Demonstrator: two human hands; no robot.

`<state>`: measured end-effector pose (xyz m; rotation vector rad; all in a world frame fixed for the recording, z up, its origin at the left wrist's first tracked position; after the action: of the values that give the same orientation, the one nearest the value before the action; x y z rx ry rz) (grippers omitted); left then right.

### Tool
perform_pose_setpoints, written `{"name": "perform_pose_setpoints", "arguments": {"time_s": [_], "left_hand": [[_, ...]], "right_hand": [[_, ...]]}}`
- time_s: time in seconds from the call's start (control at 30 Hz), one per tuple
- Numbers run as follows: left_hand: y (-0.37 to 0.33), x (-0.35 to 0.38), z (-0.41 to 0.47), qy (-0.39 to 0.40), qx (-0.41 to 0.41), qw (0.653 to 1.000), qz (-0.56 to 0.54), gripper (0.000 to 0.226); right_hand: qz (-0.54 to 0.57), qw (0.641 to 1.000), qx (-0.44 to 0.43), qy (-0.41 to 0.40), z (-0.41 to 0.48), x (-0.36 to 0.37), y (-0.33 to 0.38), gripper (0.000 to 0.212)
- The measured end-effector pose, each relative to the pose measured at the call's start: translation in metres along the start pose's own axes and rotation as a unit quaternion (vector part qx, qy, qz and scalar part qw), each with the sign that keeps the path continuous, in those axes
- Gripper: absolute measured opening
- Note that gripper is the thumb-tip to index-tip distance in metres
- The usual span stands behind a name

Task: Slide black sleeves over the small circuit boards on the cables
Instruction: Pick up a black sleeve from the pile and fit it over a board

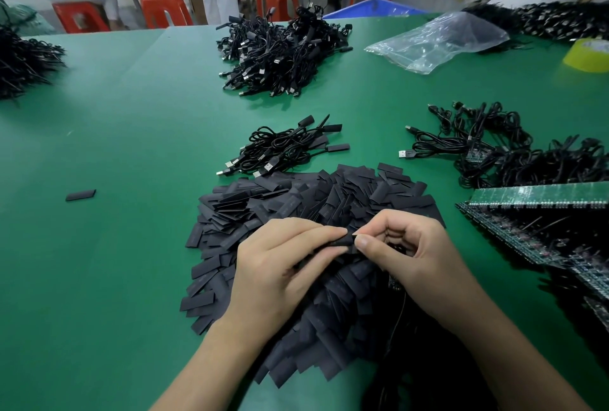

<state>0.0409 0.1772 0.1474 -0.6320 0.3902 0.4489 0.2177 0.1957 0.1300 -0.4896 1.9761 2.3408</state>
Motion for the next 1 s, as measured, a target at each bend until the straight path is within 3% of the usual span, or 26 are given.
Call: {"name": "perform_pose_setpoints", "arguments": {"time_s": [0.4,0.53,0.83,1.0], "left_hand": [[0.000,0.002,0.000,0.007,0.019,1.000,0.005,0.021],[0.010,-0.006,0.001,-0.044,-0.068,0.996,-0.032,0.035],[0.032,-0.004,-0.008,-0.102,-0.248,0.951,-0.155,0.013],[0.037,0.006,-0.014,-0.142,-0.342,0.886,-0.278,0.019]], "right_hand": [[-0.037,0.999,-0.015,-0.022,-0.003,0.001,0.003,0.007],[-0.003,0.999,-0.009,-0.035,-0.002,-0.001,0.001,0.017],[0.059,0.998,0.007,-0.026,-0.001,0.002,-0.002,0.014],[0.067,0.997,0.004,-0.026,-0.001,0.005,-0.001,0.019]]}}
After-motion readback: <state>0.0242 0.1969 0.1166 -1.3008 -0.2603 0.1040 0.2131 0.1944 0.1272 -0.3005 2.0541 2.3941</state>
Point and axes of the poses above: each hand's wrist, its own z-axis towards the middle knuckle, its own x-axis out of the palm, y = z × x, the point moved 7 cm from there along z, towards the middle knuckle, and after that the axes turned 2 degrees about -z, right-handed, at the moved point
